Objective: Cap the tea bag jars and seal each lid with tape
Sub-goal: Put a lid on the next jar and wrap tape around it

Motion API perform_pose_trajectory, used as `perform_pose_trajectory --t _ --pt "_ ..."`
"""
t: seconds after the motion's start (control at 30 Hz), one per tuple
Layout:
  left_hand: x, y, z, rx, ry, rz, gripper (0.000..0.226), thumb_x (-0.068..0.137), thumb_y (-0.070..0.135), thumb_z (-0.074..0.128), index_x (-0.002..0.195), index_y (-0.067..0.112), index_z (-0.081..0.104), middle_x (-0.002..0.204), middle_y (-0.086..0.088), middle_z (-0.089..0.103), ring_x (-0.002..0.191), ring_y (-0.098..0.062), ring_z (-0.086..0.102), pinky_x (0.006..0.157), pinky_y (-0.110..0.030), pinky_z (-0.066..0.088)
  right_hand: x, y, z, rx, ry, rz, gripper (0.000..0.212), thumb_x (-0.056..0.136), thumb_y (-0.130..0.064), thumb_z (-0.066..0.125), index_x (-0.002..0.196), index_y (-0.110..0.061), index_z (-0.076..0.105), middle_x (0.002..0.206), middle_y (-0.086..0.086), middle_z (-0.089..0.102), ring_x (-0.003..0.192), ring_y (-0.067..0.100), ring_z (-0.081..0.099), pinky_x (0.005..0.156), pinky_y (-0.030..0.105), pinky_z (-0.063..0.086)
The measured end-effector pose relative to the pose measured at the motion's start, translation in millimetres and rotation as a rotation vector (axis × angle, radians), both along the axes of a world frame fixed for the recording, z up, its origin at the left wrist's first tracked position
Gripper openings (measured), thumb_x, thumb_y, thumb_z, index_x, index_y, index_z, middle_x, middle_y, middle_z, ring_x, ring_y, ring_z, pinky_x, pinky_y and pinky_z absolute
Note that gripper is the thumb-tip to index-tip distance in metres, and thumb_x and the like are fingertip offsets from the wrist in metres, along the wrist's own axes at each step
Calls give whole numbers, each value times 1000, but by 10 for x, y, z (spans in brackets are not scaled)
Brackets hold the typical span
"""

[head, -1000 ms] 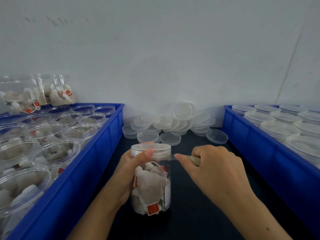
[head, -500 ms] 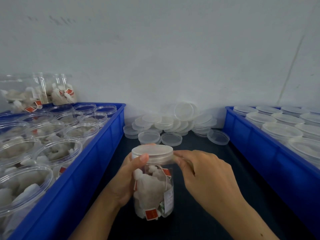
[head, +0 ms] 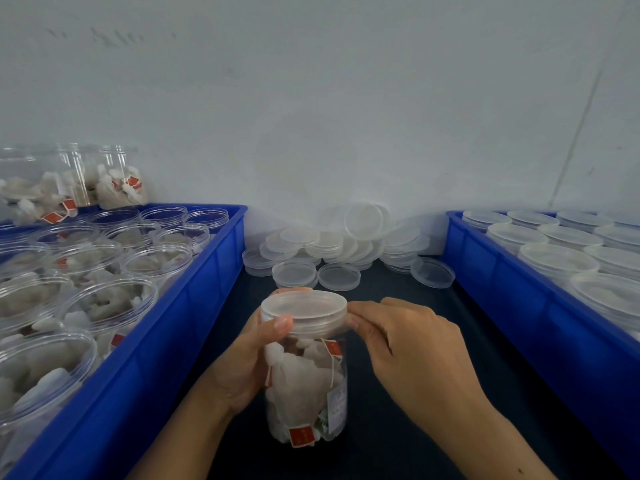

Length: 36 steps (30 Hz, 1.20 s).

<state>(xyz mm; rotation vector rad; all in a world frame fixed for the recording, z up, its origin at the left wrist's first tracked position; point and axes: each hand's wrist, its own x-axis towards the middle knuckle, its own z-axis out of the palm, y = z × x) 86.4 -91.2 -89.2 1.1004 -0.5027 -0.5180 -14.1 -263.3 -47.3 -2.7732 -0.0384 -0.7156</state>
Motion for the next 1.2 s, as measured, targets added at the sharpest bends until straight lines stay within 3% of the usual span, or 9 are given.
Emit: perform_pose_trajectory --t 0.1,0.3,0.47,0.63,0.77,1.0,1.1,1.2 --pt "-6 24 8 -4 -50 -24 106 14 45 97 107 13 57 90 -5 76 82 -18 74 63 -24 58 4 0 4 14 -1 24 32 99 -47 33 122 -47 56 80 -11 54 74 8 53 61 16 41" --pt "4 34 37 6 -112 -79 118 26 43 97 125 5 45 109 -13 69 100 -25 67 80 -31 57 32 -35 -15 157 46 93 46 91 -54 23 124 -49 55 97 -12 66 90 7 58 80 28 51" --pt "1 -15 10 17 -91 -38 114 26 53 95 121 9 50 102 -9 73 92 -22 71 74 -29 58 12 -61 8 149 3 99 69 78 -64 10 127 -46 55 100 -11 67 92 8 60 81 27 51" --pt "58 -12 -18 52 -57 69 116 22 62 91 117 7 54 99 -15 70 83 -24 69 73 -33 59 -19 -105 69 18 -133 45 39 92 -44 38 120 -36 64 68 -9 57 59 8 54 55 30 51" --pt "59 -14 -17 80 -66 65 117 24 65 89 120 8 54 102 -15 69 83 -22 69 73 -33 58 -32 -107 85 -13 -203 28 31 91 -35 48 112 -29 70 60 -10 53 49 8 49 44 30 48" --pt "43 -39 -9 52 -55 36 113 21 62 91 115 11 56 94 -8 74 84 -21 71 71 -30 59 -8 -61 27 34 -183 8 37 91 -42 39 111 -35 69 64 -9 56 54 8 52 48 26 46" --pt "42 -36 -32 35 -45 41 113 20 61 92 114 11 55 92 -7 75 82 -19 72 67 -26 58 3 -23 35 67 -125 1 35 94 -44 39 117 -42 64 74 -8 61 65 10 57 58 26 48" --pt "56 -32 -41 66 -70 102 120 25 67 88 121 4 52 102 -18 71 86 -26 70 72 -34 60 -37 -9 75 44 -102 -3 31 96 -42 40 116 -44 63 77 -9 62 69 9 58 62 26 50"
